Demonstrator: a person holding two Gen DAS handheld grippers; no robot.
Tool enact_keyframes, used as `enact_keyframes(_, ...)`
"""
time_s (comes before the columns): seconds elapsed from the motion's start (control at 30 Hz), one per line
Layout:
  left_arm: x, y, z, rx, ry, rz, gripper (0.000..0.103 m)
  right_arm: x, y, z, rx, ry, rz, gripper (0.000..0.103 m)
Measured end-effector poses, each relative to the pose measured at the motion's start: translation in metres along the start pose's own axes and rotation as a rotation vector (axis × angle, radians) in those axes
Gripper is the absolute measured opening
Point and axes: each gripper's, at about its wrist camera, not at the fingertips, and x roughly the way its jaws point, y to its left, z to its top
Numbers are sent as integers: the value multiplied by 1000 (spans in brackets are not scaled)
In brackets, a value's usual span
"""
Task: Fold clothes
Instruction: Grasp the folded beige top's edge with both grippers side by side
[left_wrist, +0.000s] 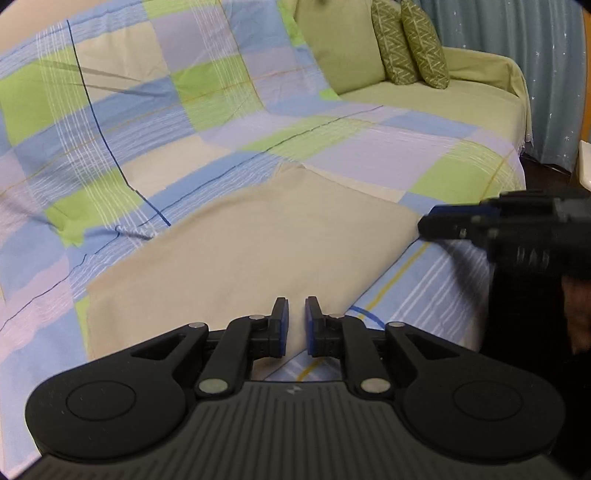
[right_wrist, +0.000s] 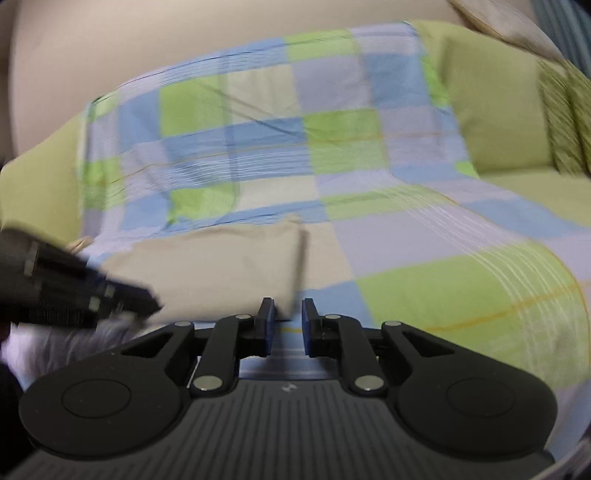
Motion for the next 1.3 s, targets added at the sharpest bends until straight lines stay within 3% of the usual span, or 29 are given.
enact_keyframes(0.1,-11,-5,-4,105,-17,48,40,-4,-5,0,17,-9,30,23)
enact_keyframes(0.13,-18,-12,-9,206,-21,78,41,-4,-3,-1,4,5,57,23)
enact_keyframes(0.27,-24,-26,-27,396,7,117,41,-6,13,-1,-86,48,120,23)
enact_keyframes(0.5,-20,-36,-39,569,17,200,41,-11,69,5,-596,100,116,23)
enact_keyframes(0.57,-16,-35,-38,586,15,207,41,-7,84,2,-761,116,114,23)
enact_keyframes(0.67,-12,-34,-36,580,-1,191,29,0,104,-5,-949,119,129,22)
enact_keyframes(0.83,-11,-29,-43,589,-37,175,30,13,150,-29,-1315,45,191,22)
enact_keyframes(0.9,-10,-27,-46,593,-38,171,29,20,161,-32,-1387,30,201,21)
enact_keyframes(1.0,-8,-23,-50,598,-24,165,17,30,166,-37,-1465,44,204,7)
enact_keyframes(1.13,-9,-18,-57,599,-20,168,11,34,153,-40,-1549,50,162,6)
enact_keyframes(1.3,-15,-6,-67,591,-13,186,9,26,122,-28,-1558,78,98,6)
